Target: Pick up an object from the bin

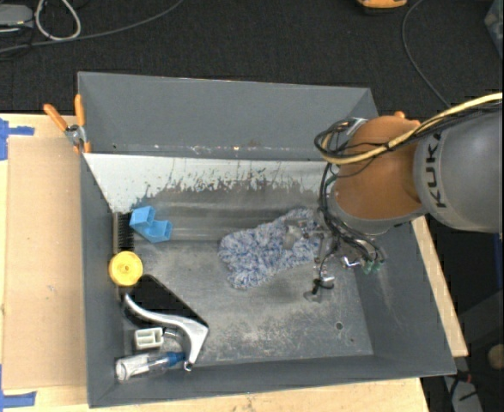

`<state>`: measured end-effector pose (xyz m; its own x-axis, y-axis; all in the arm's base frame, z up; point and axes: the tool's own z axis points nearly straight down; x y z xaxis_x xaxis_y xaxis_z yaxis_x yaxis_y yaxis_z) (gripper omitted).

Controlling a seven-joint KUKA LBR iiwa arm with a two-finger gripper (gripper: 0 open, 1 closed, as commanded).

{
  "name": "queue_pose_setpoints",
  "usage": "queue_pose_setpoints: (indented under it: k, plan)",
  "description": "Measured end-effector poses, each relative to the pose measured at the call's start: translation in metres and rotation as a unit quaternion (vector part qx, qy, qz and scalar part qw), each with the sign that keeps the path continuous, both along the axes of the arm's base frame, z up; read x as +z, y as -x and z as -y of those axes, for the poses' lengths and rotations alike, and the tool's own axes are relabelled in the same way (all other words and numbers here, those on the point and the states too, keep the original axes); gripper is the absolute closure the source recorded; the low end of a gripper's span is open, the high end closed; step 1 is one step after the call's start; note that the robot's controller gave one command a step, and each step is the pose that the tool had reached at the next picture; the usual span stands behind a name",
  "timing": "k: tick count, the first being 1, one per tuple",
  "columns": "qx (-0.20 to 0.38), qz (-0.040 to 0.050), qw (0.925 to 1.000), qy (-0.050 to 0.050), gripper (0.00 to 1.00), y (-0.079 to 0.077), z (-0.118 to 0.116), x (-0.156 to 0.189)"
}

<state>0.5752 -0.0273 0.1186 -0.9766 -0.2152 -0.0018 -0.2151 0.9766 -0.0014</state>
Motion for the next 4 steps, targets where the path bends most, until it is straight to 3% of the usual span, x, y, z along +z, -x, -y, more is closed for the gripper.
queue_pose_setpoints:
  k: [1,2,3,4]
  plan:
    - [0.202,0.0000,0.9794,-0.001,0.00,-0.033,-0.006,-0.008]
    - [0.128,0.0047,0.9918,-0.002,0.00,-0.047,0.042,-0.046]
    - [0.304,0.0039,0.9528,-0.001,1.00,-0.049,0.008,-0.047]
    - [0.303,0.0040,0.9531,-0.001,1.00,-0.049,0.008,-0.047]
